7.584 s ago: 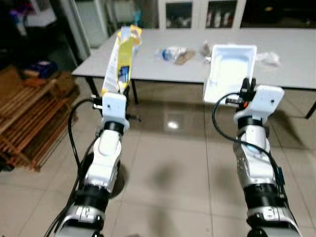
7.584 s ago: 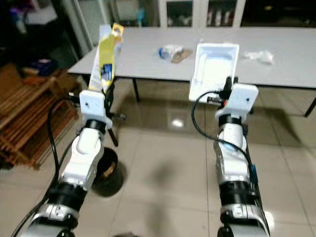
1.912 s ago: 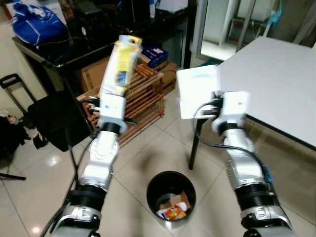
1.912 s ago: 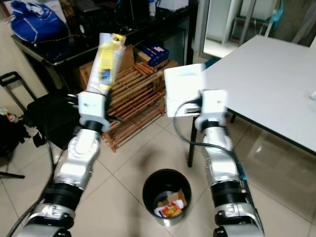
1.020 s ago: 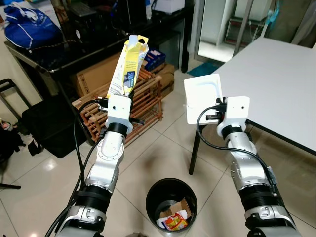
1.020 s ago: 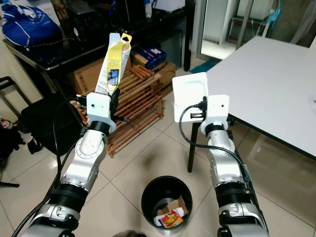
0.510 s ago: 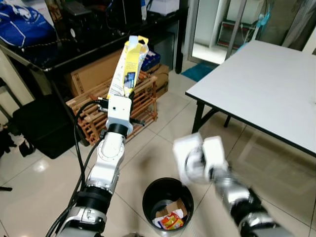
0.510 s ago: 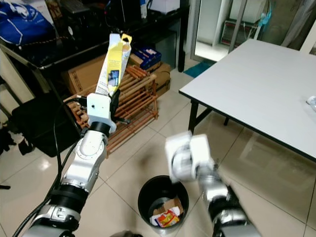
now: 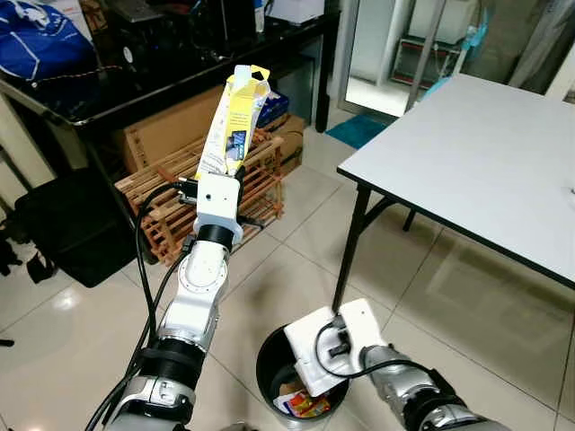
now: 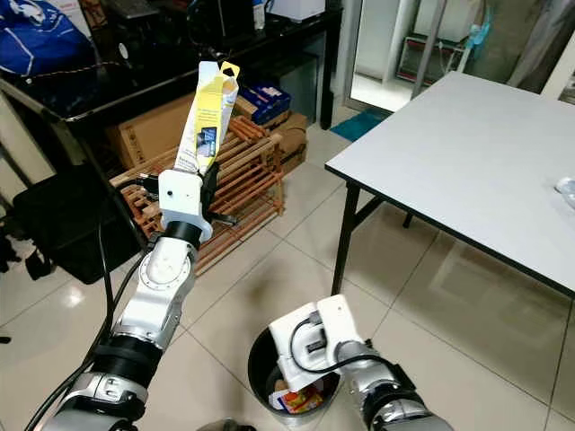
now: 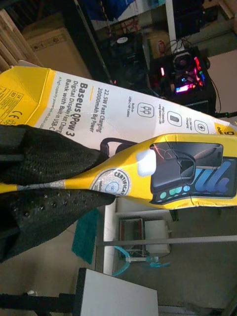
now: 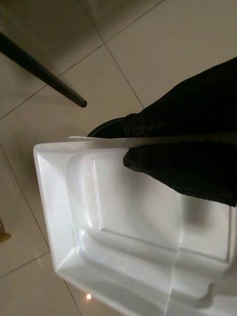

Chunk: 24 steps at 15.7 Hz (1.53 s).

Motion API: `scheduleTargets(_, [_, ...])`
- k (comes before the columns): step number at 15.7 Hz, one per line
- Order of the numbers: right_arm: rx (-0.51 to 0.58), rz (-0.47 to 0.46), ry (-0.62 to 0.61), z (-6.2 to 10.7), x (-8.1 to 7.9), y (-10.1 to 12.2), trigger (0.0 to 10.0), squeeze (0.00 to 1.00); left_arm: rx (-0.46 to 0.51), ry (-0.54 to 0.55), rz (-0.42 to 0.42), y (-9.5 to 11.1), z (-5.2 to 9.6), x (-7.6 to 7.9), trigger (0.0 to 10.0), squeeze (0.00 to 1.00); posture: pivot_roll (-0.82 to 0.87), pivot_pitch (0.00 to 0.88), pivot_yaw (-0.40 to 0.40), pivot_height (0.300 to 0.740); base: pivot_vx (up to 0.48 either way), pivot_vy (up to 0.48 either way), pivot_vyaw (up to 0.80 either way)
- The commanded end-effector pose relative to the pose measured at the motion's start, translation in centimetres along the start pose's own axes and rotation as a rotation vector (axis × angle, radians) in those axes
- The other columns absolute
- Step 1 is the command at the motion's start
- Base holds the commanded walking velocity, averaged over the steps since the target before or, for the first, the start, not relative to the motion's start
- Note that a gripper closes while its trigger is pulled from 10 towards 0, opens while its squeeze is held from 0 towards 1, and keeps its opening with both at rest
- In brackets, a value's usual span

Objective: Picking trash to rubbish bin

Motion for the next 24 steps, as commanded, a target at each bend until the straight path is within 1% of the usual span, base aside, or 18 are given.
scheduleTargets(1, [0.030, 0.023, 0.018, -0.1, 0.0, 1.0, 10.0, 0.00, 0.018, 0.020, 0.006, 0.4, -0.2, -0.2, 10.0, 0.00, 0.02, 0.001, 0.021, 0.740, 0.000, 0.000, 0.00])
scheduleTargets(2, [0.044, 0.021, 0.026, -0.1, -0.1, 1.3, 10.0, 0.00, 0.020, 0.021, 0.006, 0.5, -0.2, -0.2, 10.0, 0.00, 0.03, 0.003, 0.020, 0.740, 0.000, 0.000, 0.00])
scheduleTargets(5, [0.191, -0.013, 0.064, -0.1, -0.6, 4.0, 10.0, 0.00, 0.025, 0.025, 0.009, 0.6, -0.2, -0.3, 10.0, 0.00, 0.02, 0.007, 0.022, 0.740, 0.000, 0.000, 0.00])
scheduleTargets(6, [0.268, -0.036, 0.065, 0.0, -0.5, 5.7, 10.0, 0.00, 0.025, 0.024, 0.011, 0.6, -0.2, -0.2, 10.0, 0.00, 0.02, 0.009, 0.027, 0.740, 0.000, 0.000, 0.00])
scheduleTargets(7, [0.301, -0.044, 0.046, 0.0, -0.2, 6.6, 10.0, 0.00, 0.025, 0.020, 0.013, 0.6, -0.2, -0.1, 10.0, 0.00, 0.02, 0.009, 0.027, 0.740, 0.000, 0.000, 0.00])
scheduleTargets(10, [0.306, -0.050, -0.004, 0.1, 0.6, 6.9, 10.0, 0.00, 0.025, 0.014, 0.013, 0.6, -0.2, 0.0, 10.0, 0.00, 0.02, 0.015, 0.029, 0.740, 0.000, 0.000, 0.00])
scheduleTargets(11, [0.304, -0.054, -0.004, 0.1, 0.7, 6.8, 10.0, 0.15, 0.024, 0.014, 0.012, 0.6, -0.2, 0.0, 10.0, 0.00, 0.02, 0.016, 0.030, 0.740, 0.000, 0.000, 0.00])
scheduleTargets(12, [0.301, -0.061, -0.007, 0.1, 0.7, 6.7, 10.0, 1.00, 0.024, 0.014, 0.011, 0.6, -0.2, -0.1, 10.0, 0.00, 0.02, 0.017, 0.031, 0.740, 0.000, 0.000, 0.00])
scheduleTargets(16, [0.294, -0.068, -0.040, 0.1, 1.3, 6.4, 10.0, 1.00, 0.023, 0.009, 0.010, 0.6, -0.2, 0.0, 10.0, 0.00, 0.02, 0.018, 0.035, 0.740, 0.000, 0.000, 0.00])
scheduleTargets(17, [0.292, -0.064, -0.054, 0.2, 1.5, 6.3, 10.0, 0.00, 0.023, 0.010, 0.010, 0.6, -0.2, 0.0, 10.0, 0.00, 0.02, 0.018, 0.036, 0.740, 0.000, 0.000, 0.00])
scheduleTargets(22, [0.308, -0.084, -0.073, 0.3, 2.1, 6.7, 10.0, 0.00, 0.023, 0.007, 0.009, 0.6, -0.2, 0.0, 10.0, 0.00, 0.02, 0.020, 0.037, 0.740, 0.000, 0.000, 0.00])
scheduleTargets(24, [0.302, -0.083, -0.119, 0.4, 2.7, 6.8, 10.0, 0.00, 0.020, 0.007, 0.008, 0.5, -0.2, 0.0, 10.0, 0.00, 0.02, 0.021, 0.036, 0.740, 0.000, 0.000, 0.00])
Point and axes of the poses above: a point about 5 cm out from each wrist's last joint towards the gripper, its own z axis pointing back from the gripper into the wrist, its own y axis along the axis of the wrist's last joint, x = y × z, the point moved 1 cm from there along -z, pointing out of the wrist towards the gripper, and after that the axes turned 1 degree about -z, right-handed, at the moved point
